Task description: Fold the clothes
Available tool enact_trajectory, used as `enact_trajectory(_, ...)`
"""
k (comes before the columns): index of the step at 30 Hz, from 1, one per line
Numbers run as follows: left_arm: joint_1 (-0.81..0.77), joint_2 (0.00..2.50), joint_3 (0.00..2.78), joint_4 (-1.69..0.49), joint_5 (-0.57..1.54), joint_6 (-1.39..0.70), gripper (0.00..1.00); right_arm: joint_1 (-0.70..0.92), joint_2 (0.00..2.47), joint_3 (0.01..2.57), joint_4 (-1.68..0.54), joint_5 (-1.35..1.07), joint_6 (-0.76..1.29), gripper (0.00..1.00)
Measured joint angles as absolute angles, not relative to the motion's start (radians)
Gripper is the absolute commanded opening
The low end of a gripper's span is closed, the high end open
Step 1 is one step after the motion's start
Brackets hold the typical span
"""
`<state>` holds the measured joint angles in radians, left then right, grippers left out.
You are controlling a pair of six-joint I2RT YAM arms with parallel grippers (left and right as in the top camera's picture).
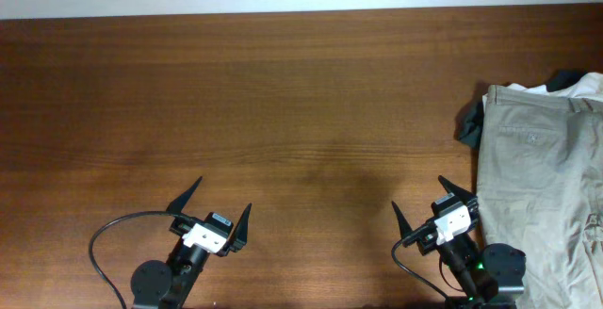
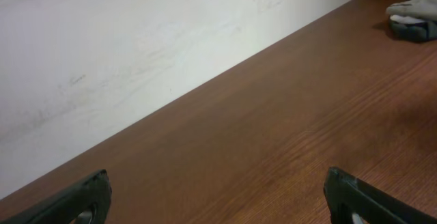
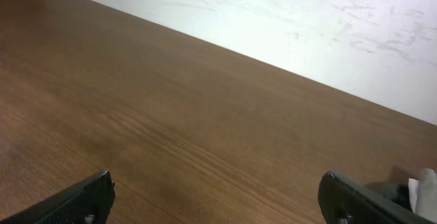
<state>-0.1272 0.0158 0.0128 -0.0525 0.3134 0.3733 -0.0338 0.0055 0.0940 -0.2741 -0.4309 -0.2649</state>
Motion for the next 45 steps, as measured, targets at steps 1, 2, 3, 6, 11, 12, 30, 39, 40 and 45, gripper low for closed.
enact_trajectory(1,-0.127,0.016,0.013,-0.052,0.313,0.373,0.99,-0.034,0.006,0.094,-0.274,-0.431,-0.265,0.99)
enact_trajectory(2,-0.127,0.016,0.013,-0.052,0.310,0.373,0.99,-0.034,0.006,0.094,-0.274,-0.431,-0.265,0.99)
enact_trajectory(3,-0.127,0.016,0.013,-0.052,0.305,0.373,0.99,-0.034,0.006,0.094,-0.274,-0.431,-0.264,0.99)
enact_trajectory(6,-0.127,0.016,0.013,-0.052,0.297,0.373,0.99,-0.034,0.006,0.094,-0.274,-0.431,-0.265,0.99)
enact_trajectory(11,-0.127,0.016,0.013,-0.053,0.294,0.373,0.99,-0.034,0.006,0.094,-0.274,-0.431,-0.265,0.99)
enact_trajectory(12,-0.127,0.016,0.013,-0.053,0.295,0.373,0.99,-0.034,0.006,0.094,-0.274,-0.431,-0.265,0.99)
enact_trajectory(30,-0.127,0.016,0.013,-0.053,0.294,0.373,0.99,-0.034,0.006,0.094,-0.274,-0.431,-0.265,0.99)
enact_trajectory(39,-0.127,0.016,0.013,-0.053,0.294,0.373,0.99,-0.034,0.006,0.094,-0.274,-0.431,-0.265,0.99)
enact_trajectory(40,-0.127,0.016,0.013,-0.052,0.294,0.373,0.99,-0.034,0.006,0.094,-0.274,-0.431,-0.265,0.99)
enact_trajectory(45,-0.127,0.016,0.013,-0.053,0.294,0.373,0.99,-0.034,0.006,0.094,-0.274,-0.431,-0.265,0.99)
